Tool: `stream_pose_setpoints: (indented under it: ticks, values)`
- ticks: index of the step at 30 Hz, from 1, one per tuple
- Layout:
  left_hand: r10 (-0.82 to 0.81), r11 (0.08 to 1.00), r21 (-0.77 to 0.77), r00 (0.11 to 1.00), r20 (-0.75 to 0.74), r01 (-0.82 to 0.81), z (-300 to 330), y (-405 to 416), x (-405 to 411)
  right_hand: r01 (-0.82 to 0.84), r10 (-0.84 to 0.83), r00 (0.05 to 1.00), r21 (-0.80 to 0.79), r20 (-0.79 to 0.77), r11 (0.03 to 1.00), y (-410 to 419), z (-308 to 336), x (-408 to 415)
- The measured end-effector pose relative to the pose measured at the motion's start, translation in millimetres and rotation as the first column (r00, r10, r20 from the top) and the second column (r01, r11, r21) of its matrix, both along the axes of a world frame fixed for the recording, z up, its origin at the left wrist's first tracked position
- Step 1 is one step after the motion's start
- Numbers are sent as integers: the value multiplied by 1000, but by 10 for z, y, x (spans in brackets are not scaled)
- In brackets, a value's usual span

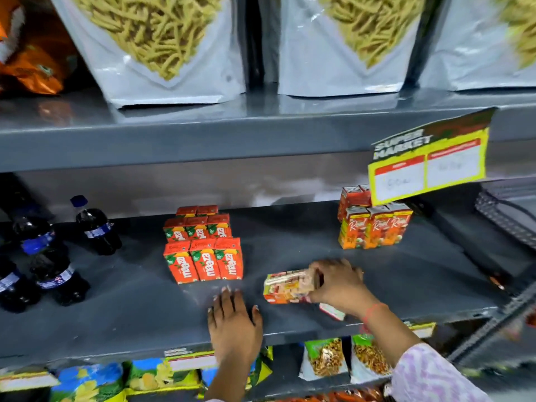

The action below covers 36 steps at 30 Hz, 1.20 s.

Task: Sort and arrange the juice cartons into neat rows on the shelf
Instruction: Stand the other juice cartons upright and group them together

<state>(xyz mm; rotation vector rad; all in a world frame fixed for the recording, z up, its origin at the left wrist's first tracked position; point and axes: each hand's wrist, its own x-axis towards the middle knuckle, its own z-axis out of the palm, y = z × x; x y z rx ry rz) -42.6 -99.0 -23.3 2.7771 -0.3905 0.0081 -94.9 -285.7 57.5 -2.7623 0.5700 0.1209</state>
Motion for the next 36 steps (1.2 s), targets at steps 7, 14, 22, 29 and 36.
stream_pose_setpoints:
  ticks: [7, 14, 22, 29, 36]
  values:
    - [-3, 997, -72, 998, -55, -1, -29, -643, -154, 5, -156, 910, 367, 383, 930, -571, 210, -177]
    - [75, 992, -107, 996, 45, -70, -93, -935, -160, 132, -293, 845, 357, 447, 925, -1217, 406, -539]
    - [136, 981, -153, 985, 108, -119, -125, -950, -167, 256, -338, 865, 253, 371, 933, -1500, 188, -687]
    - [131, 985, -125, 988, 84, -120, -137, -934, -161, 286, -392, 846, 313, 362, 906, -1528, -4, -629]
    - [128, 986, -118, 988, 91, -117, -141, -938, -175, 290, -526, 746, 513, 407, 808, -1421, -191, -713]
